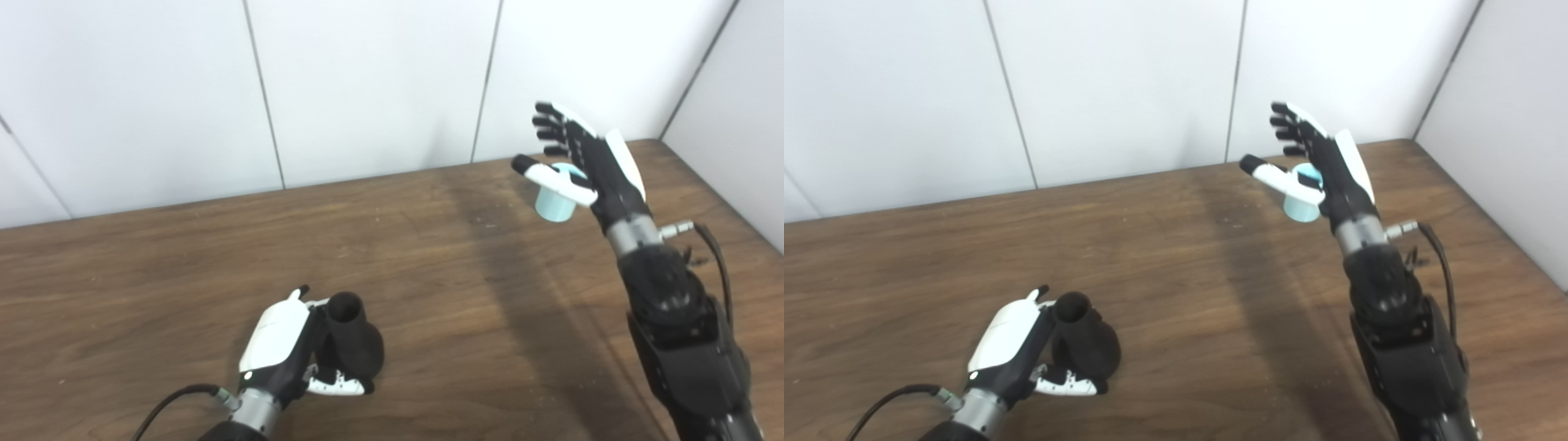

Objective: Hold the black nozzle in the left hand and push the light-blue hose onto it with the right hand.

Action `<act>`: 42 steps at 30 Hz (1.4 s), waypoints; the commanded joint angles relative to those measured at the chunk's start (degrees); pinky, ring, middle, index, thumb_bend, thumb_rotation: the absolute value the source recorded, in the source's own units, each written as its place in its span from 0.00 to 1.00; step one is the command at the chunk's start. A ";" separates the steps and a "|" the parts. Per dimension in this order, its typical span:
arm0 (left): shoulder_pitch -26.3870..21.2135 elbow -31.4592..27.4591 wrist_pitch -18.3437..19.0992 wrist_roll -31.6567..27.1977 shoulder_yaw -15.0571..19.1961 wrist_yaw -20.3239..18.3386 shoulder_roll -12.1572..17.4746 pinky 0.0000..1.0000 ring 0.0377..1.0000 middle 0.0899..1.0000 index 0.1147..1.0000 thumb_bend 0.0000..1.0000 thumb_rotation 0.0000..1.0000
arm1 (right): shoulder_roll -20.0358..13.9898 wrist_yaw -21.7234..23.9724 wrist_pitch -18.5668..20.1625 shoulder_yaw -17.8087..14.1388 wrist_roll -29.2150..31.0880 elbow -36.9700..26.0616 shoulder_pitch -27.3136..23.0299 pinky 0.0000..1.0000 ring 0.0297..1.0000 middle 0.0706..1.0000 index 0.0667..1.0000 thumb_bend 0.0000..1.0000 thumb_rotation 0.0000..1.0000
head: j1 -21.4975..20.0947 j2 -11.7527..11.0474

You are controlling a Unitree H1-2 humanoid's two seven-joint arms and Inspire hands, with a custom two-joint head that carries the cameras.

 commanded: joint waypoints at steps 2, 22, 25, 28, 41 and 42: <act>2.65 2.78 -0.11 -0.33 -1.14 -4.16 2.02 1.00 0.72 0.43 0.42 0.52 0.00 | -4.80 2.66 1.06 1.20 -3.27 2.23 -5.08 0.81 0.85 0.84 0.85 0.75 0.45 | -0.78 -0.15; 3.80 3.61 -3.15 -1.02 1.02 -3.91 3.71 1.00 0.71 0.44 0.42 0.52 0.00 | -16.96 12.75 0.76 16.23 -19.65 27.74 -20.29 0.96 0.94 0.86 0.81 0.85 0.21 | -3.13 -0.72; 3.79 3.40 -2.74 -1.42 1.27 -4.24 3.72 1.00 0.71 0.46 0.41 0.52 0.00 | -17.34 13.81 0.75 17.78 -21.22 30.86 -21.98 0.98 0.95 0.88 0.82 0.87 0.21 | -3.04 -0.66; 3.75 3.38 -2.67 -1.70 1.43 -4.28 3.71 1.00 0.71 0.47 0.40 0.52 0.00 | -17.77 14.88 0.49 19.16 -22.60 33.78 -23.37 0.98 0.96 0.89 0.82 0.89 0.24 | -3.04 -0.66; 3.57 3.28 -2.57 -1.30 1.21 -4.28 3.80 1.00 0.71 0.48 0.39 0.52 0.00 | -18.18 17.13 0.14 20.09 -23.97 36.84 -24.23 0.90 0.91 0.88 0.83 0.95 0.23 | -2.18 -0.25; 3.53 3.31 -2.54 -1.24 1.20 -4.29 3.79 1.00 0.71 0.48 0.39 0.52 0.00 | -18.19 17.29 0.27 20.15 -24.06 36.81 -24.26 0.87 0.90 0.87 0.83 0.95 0.22 | -2.18 -0.25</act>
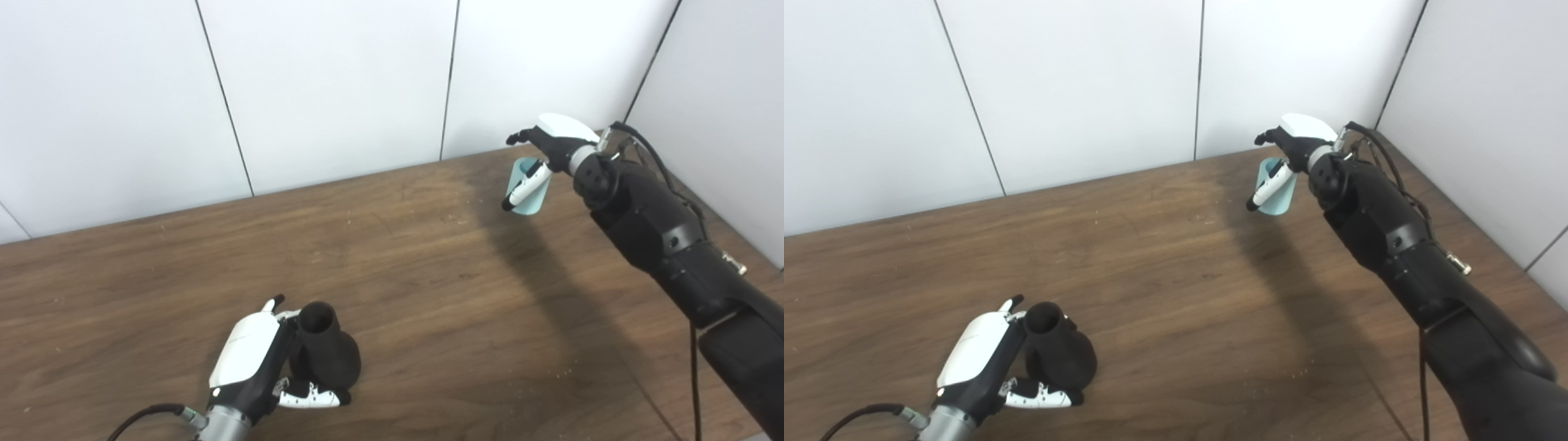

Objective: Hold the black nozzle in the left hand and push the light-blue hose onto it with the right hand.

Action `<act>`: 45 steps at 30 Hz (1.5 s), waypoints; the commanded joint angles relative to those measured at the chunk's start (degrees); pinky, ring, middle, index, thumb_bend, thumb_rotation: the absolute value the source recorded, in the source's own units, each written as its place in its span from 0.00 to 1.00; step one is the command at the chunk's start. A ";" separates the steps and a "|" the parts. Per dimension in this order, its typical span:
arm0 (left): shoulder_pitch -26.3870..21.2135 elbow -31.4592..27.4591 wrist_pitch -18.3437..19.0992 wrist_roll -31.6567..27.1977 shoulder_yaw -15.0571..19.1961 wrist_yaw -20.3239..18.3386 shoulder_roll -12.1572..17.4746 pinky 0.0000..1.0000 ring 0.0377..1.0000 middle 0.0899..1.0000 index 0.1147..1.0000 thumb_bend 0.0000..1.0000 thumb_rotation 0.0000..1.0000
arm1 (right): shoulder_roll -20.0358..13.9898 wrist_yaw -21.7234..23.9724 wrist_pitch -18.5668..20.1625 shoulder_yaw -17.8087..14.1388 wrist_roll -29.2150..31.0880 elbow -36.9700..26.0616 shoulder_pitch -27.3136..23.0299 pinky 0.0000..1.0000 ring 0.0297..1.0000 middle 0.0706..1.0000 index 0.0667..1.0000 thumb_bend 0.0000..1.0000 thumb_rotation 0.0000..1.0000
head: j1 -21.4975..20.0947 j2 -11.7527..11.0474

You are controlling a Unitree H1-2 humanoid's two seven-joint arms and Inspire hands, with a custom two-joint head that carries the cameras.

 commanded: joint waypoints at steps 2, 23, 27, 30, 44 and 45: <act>2.66 2.41 2.14 1.50 -0.91 -4.41 2.21 1.00 0.71 0.48 0.39 0.52 0.00 | -2.50 -0.12 -0.56 -0.44 -1.39 -0.70 -3.45 0.84 0.88 0.86 0.83 0.96 0.22 | 0.02 0.02; 2.76 1.56 3.02 2.00 -0.82 -5.07 2.02 1.00 0.71 0.48 0.39 0.52 0.00 | -2.98 5.65 2.06 1.01 -5.46 1.45 -4.79 0.95 0.84 0.80 0.79 0.95 0.08 | 0.51 0.74; 2.90 1.36 3.05 2.07 -0.83 -5.13 2.02 1.00 0.71 0.48 0.39 0.52 0.00 | -3.14 5.45 1.72 1.48 -5.90 1.57 -4.65 0.97 0.85 0.80 0.78 0.95 0.05 | 0.45 0.86; 3.07 1.44 2.99 2.25 -1.02 -5.06 1.93 1.00 0.71 0.48 0.39 0.52 0.00 | -3.42 5.38 1.23 1.76 -6.25 1.65 -4.49 0.97 0.85 0.80 0.77 0.95 0.05 | 0.46 0.96; 2.92 1.48 2.71 2.69 -1.43 -5.21 1.99 1.00 0.71 0.46 0.40 0.52 0.00 | -3.40 4.87 1.21 1.57 -6.13 1.96 -4.21 0.67 0.69 0.75 0.75 0.89 0.03 | 0.62 0.99; 2.90 1.49 2.71 2.67 -1.42 -5.22 1.99 1.00 0.71 0.46 0.40 0.52 0.00 | -3.32 4.58 1.11 1.48 -6.10 2.07 -4.21 0.67 0.69 0.75 0.75 0.89 0.03 | 0.59 1.01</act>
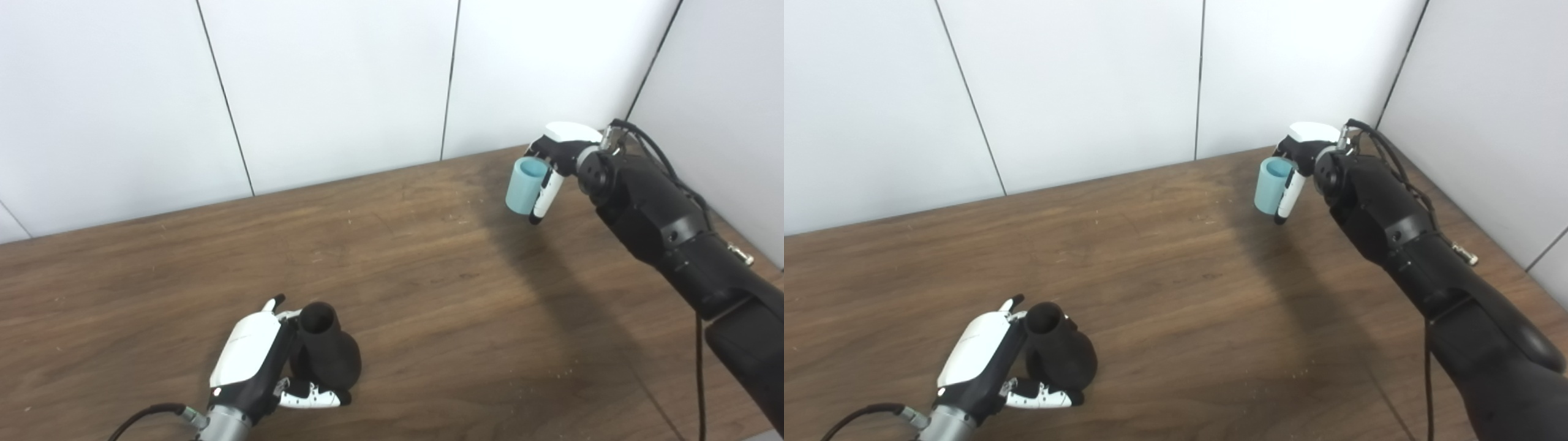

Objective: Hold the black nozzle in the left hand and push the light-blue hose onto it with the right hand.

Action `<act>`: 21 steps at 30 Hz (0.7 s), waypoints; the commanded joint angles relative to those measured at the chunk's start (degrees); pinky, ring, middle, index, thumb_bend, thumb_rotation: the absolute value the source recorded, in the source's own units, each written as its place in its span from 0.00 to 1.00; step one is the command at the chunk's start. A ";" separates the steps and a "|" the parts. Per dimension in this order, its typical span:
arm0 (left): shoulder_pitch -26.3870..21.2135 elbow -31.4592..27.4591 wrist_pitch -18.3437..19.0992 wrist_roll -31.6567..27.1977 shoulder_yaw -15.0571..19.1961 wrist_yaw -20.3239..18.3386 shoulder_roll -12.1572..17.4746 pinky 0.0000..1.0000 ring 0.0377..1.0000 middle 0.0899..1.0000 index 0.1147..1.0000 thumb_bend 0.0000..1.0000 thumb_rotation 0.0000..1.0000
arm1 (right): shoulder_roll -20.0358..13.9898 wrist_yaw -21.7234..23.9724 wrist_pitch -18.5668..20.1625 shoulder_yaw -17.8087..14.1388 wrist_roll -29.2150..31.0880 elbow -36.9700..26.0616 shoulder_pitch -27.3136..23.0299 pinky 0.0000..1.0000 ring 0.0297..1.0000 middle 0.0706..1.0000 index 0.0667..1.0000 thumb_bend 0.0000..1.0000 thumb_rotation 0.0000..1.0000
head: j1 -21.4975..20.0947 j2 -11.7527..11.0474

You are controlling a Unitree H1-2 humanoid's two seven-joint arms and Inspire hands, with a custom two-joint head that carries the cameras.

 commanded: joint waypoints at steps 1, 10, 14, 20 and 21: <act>2.87 1.87 2.49 1.83 -1.24 -4.81 1.99 1.00 0.71 0.46 0.40 0.52 0.00 | -1.52 -2.55 -0.90 -1.27 -0.48 -0.22 -2.65 0.66 0.69 0.75 0.74 0.89 0.03 | -0.03 0.09; 2.85 1.64 2.70 1.90 -1.33 -4.85 1.71 1.00 0.71 0.46 0.41 0.52 0.00 | -0.59 -6.79 -3.29 -2.30 0.70 1.29 -2.27 0.60 0.64 0.69 0.70 0.88 0.02 | 0.16 0.21; 2.96 1.41 2.82 1.81 -1.32 -4.92 1.67 1.00 0.71 0.46 0.41 0.52 0.00 | -0.29 -8.24 -3.79 -2.02 0.47 1.92 -2.21 0.61 0.64 0.67 0.68 0.88 0.02 | 0.32 0.40; 3.47 0.99 2.78 1.73 -1.55 -5.13 1.69 1.00 0.71 0.45 0.41 0.52 0.00 | -0.15 -9.07 -4.58 -1.85 0.60 2.94 -2.39 0.62 0.64 0.67 0.67 0.88 0.02 | 0.44 0.60; 3.52 1.03 2.72 1.70 -1.53 -5.18 1.66 1.00 0.71 0.45 0.41 0.52 0.00 | -0.17 -8.98 -4.59 -1.84 0.63 2.99 -2.41 0.62 0.64 0.67 0.67 0.88 0.02 | 0.44 0.60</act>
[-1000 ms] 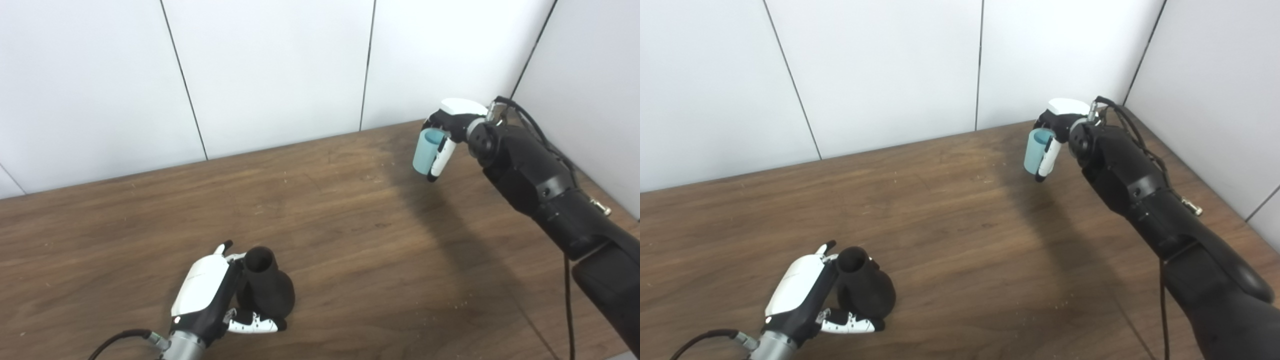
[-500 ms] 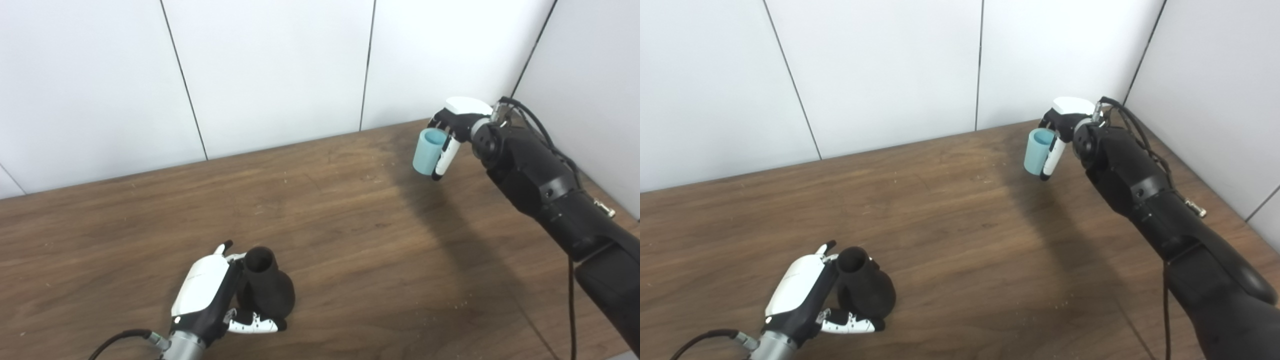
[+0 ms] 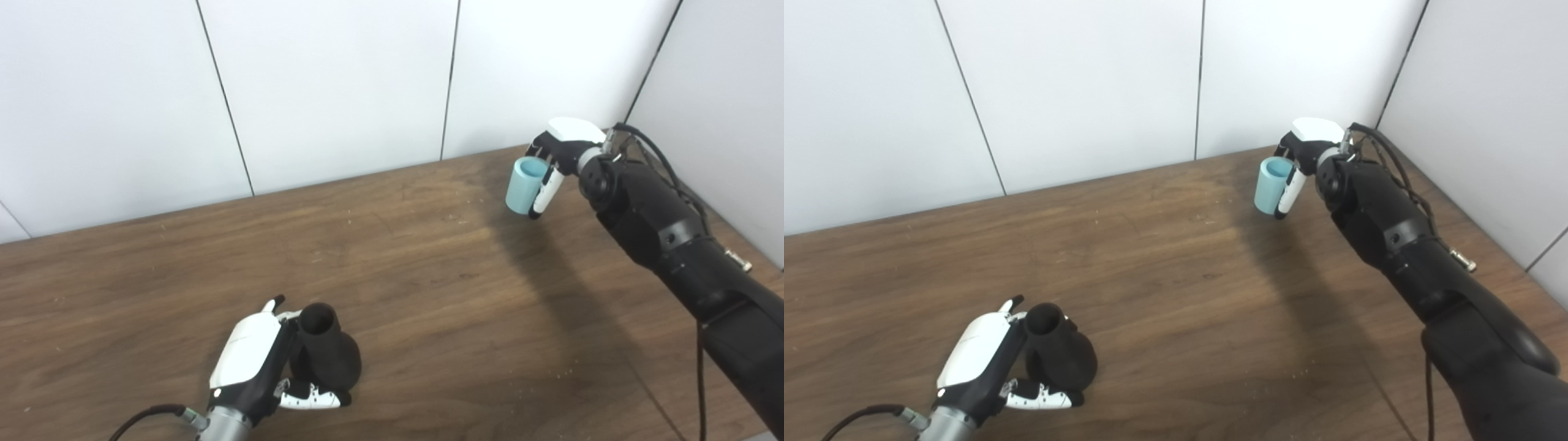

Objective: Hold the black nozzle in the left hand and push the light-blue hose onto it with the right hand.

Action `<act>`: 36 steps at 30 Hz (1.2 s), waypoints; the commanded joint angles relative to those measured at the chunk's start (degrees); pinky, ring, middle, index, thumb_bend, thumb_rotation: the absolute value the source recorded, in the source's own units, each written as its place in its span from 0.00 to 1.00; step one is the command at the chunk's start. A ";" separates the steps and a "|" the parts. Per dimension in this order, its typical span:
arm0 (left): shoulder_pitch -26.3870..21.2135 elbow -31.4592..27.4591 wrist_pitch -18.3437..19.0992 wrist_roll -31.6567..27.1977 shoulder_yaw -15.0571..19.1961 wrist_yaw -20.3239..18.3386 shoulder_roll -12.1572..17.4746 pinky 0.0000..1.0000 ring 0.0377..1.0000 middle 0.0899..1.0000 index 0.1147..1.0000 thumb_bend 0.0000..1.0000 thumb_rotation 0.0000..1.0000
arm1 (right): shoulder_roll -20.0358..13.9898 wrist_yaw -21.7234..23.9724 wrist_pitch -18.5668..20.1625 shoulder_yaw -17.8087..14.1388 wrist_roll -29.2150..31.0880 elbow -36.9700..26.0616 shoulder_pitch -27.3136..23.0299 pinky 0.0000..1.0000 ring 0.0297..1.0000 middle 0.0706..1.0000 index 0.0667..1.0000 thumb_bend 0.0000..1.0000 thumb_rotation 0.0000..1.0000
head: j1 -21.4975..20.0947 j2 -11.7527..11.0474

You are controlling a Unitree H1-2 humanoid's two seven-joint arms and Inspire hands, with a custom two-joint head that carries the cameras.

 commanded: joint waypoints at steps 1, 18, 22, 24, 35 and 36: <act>3.18 1.91 2.19 0.88 -1.29 -4.69 1.64 1.00 0.71 0.45 0.41 0.52 0.00 | -1.19 -1.40 -0.78 -0.87 -0.15 -0.71 -2.65 0.62 0.64 0.67 0.67 0.88 0.02 | -0.08 0.13; 2.97 1.78 2.56 1.14 -1.00 -5.38 1.48 1.00 0.71 0.47 0.40 0.52 0.00 | -0.78 -0.72 -0.95 0.12 -0.19 -0.12 -2.59 0.63 0.64 0.67 0.66 0.88 0.03 | 0.12 0.51; 2.96 1.85 2.84 0.76 -0.92 -5.59 1.36 1.00 0.71 0.47 0.40 0.52 0.00 | -0.79 -0.74 -1.35 0.59 -0.36 0.05 -2.56 0.61 0.65 0.67 0.66 0.87 0.03 | 0.13 0.57; 2.95 1.78 3.03 0.48 -0.84 -5.85 1.29 1.00 0.72 0.46 0.40 0.52 0.00 | -0.76 -0.89 -1.57 0.78 -0.45 0.08 -2.49 0.61 0.66 0.67 0.66 0.87 0.03 | 0.12 0.64; 2.99 1.50 3.42 -0.18 -0.82 -6.20 1.23 1.00 0.72 0.46 0.41 0.52 0.00 | -0.33 -1.43 -1.85 1.40 -1.35 0.27 -2.43 0.61 0.65 0.66 0.66 0.85 0.04 | 0.48 0.98; 2.94 1.55 3.42 -0.13 -0.83 -6.19 1.27 1.00 0.72 0.46 0.41 0.52 0.00 | -0.32 -1.69 -1.94 1.26 -1.35 0.11 -2.37 0.60 0.64 0.66 0.66 0.85 0.03 | 0.47 1.01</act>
